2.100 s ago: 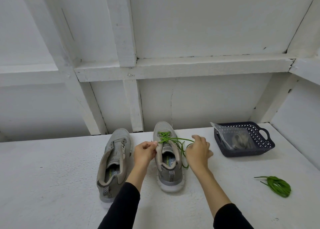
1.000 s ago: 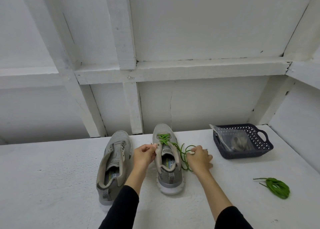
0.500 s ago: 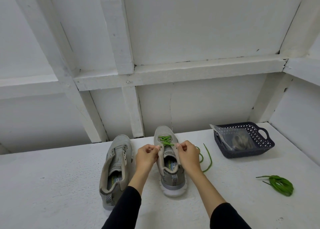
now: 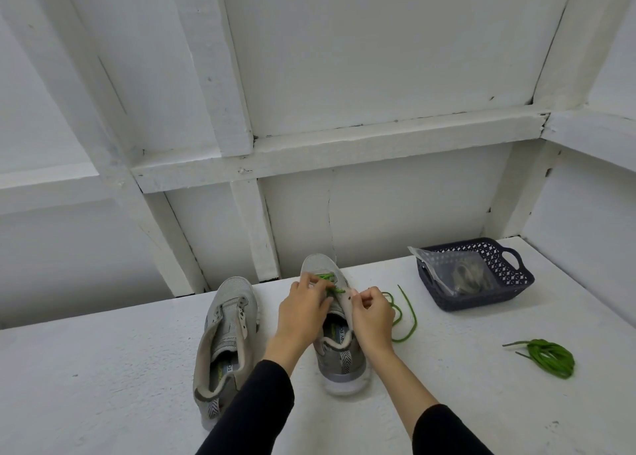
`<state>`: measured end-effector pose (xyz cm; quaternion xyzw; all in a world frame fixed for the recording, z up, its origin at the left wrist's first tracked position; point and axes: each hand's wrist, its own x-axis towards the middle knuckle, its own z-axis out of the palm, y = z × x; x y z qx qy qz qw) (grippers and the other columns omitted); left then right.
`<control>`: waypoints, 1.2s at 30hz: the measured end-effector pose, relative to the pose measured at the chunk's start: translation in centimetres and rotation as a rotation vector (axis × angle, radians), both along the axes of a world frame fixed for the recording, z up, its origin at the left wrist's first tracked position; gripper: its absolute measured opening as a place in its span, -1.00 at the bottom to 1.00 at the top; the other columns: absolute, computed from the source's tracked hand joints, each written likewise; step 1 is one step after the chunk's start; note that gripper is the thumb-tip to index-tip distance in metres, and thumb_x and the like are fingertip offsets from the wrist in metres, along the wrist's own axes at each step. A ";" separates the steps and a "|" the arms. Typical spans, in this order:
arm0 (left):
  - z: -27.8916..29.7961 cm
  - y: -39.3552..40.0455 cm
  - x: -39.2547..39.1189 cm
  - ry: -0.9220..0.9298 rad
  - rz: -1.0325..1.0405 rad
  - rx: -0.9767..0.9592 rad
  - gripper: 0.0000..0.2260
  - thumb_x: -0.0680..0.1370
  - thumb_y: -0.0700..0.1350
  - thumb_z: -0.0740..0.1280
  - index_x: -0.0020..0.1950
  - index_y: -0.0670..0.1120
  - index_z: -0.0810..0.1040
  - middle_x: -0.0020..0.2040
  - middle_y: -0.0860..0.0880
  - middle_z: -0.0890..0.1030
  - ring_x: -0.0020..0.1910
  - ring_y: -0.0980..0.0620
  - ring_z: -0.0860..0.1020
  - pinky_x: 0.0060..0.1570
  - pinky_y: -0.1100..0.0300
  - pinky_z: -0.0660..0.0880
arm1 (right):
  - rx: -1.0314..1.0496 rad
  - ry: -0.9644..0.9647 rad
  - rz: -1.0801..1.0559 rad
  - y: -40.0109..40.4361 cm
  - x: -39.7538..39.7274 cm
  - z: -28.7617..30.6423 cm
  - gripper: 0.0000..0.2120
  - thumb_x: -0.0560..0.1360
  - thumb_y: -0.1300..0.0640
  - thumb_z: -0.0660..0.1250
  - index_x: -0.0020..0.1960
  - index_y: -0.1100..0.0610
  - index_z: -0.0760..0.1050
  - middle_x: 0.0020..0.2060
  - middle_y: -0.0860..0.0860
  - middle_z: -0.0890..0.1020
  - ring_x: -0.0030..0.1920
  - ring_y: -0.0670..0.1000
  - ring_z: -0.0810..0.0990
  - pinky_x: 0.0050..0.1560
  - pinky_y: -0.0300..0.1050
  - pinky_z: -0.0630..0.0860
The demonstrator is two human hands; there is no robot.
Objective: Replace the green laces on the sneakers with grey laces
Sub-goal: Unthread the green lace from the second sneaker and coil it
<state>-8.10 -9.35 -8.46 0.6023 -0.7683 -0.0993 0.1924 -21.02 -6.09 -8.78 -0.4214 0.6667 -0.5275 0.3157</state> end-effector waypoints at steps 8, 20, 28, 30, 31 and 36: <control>-0.6 -0.5 0.1 0.466 -0.009 0.133 -0.96 0.56 -0.05 0.36 -0.05 0.00 0.56 0.04 0.07 0.48 0.07 0.05 0.47 0.07 0.13 0.48 | -0.005 0.023 -0.002 -0.1 0.1 -0.3 -0.77 0.57 0.14 0.31 -0.22 0.21 0.43 -0.36 0.01 0.53 -0.35 -0.09 0.47 -0.37 -0.42 0.37; 1.1 -0.1 0.7 1.304 0.418 0.458 -0.93 0.61 -0.17 0.25 0.07 -0.08 0.49 -0.07 0.03 0.57 -0.08 0.13 0.52 -0.13 0.28 0.38 | -0.030 0.032 -0.005 -0.1 0.2 -0.2 -0.76 0.56 0.16 0.33 -0.24 0.24 0.43 -0.39 0.01 0.53 -0.35 -0.06 0.47 -0.36 -0.42 0.37; 2.1 -0.5 0.1 -0.030 -0.013 -0.083 -0.79 0.58 0.08 0.28 0.18 0.16 0.60 0.18 0.19 0.53 0.23 0.08 0.35 0.21 0.08 0.21 | -0.038 0.052 0.017 -0.1 0.2 -0.2 -0.77 0.58 0.14 0.30 -0.22 0.22 0.42 -0.37 0.00 0.52 -0.37 -0.11 0.45 -0.36 -0.40 0.39; 1.5 -0.6 -0.2 -0.087 0.000 -0.106 -0.80 0.59 0.09 0.28 0.14 0.11 0.62 0.16 0.17 0.56 0.22 0.06 0.37 0.22 0.07 0.20 | -0.039 0.053 0.020 -0.1 0.2 -0.3 -0.77 0.58 0.14 0.30 -0.21 0.23 0.42 -0.37 0.00 0.51 -0.37 -0.11 0.44 -0.35 -0.40 0.39; 1.2 -0.6 -0.3 -0.033 0.012 -0.103 -0.82 0.59 0.08 0.29 0.10 0.10 0.64 0.12 0.17 0.58 0.19 0.06 0.39 0.21 0.08 0.22 | -0.040 0.052 0.022 -0.1 0.2 -0.3 -0.77 0.58 0.14 0.30 -0.21 0.22 0.42 -0.37 -0.01 0.51 -0.37 -0.11 0.44 -0.35 -0.40 0.39; 0.9 -0.2 -0.4 0.732 0.050 0.135 -0.87 0.58 -0.08 0.34 -0.16 -0.04 0.61 -0.14 0.05 0.67 -0.06 0.08 0.59 0.05 0.13 0.51 | -0.034 0.046 0.032 -0.2 -0.1 -0.5 -0.76 0.59 0.13 0.29 -0.22 0.20 0.40 -0.37 0.01 0.52 -0.38 -0.10 0.45 -0.37 -0.38 0.38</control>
